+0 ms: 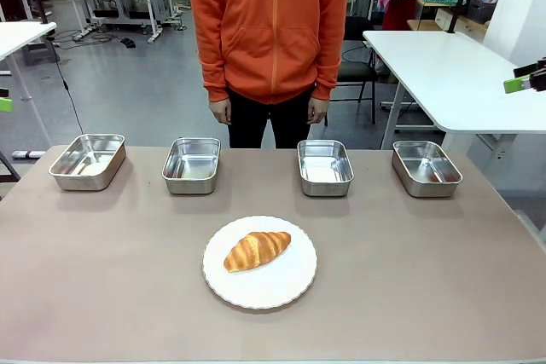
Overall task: Place the bread in the container.
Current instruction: Place the Butter Roll into the Airtight Container indicated by the human.
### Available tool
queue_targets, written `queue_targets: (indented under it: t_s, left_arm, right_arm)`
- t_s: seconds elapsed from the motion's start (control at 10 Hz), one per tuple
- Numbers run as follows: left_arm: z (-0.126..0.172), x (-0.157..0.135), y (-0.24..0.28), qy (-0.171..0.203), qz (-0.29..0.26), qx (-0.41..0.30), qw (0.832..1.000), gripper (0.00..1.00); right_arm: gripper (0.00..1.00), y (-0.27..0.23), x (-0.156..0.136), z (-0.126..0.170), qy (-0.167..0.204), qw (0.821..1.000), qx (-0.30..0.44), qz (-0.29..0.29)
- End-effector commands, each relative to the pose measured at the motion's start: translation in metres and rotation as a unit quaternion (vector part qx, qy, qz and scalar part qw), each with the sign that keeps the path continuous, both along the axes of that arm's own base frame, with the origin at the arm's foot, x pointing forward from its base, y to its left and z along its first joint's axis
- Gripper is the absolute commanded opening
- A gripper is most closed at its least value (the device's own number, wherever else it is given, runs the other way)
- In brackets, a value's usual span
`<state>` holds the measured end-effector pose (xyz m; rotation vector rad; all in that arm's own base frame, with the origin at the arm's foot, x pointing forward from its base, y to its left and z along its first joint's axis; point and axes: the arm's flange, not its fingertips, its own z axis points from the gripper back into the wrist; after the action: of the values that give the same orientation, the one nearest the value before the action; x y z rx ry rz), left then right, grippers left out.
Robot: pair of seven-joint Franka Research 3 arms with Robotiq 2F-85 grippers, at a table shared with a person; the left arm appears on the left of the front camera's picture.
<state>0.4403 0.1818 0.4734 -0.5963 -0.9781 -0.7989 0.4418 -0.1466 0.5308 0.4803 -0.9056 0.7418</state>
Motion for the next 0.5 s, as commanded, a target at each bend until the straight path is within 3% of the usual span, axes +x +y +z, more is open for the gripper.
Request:
queue_targets:
  t_s: [0.0, 0.4]
  left_arm:
    - [0.0012, -0.0018, 0.0012, -0.008, -0.005, -0.003, 1.000, 1.00]
    - [0.0012, -0.0018, 0.0012, -0.008, -0.005, -0.003, 1.000, 1.00]
  right_arm:
    - [1.00, 0.0008, -0.0002, 0.0023, -0.005, 1.000, 0.004, 0.001]
    - [1.00, 0.0008, -0.0002, 0.0023, -0.005, 1.000, 0.004, 0.001]
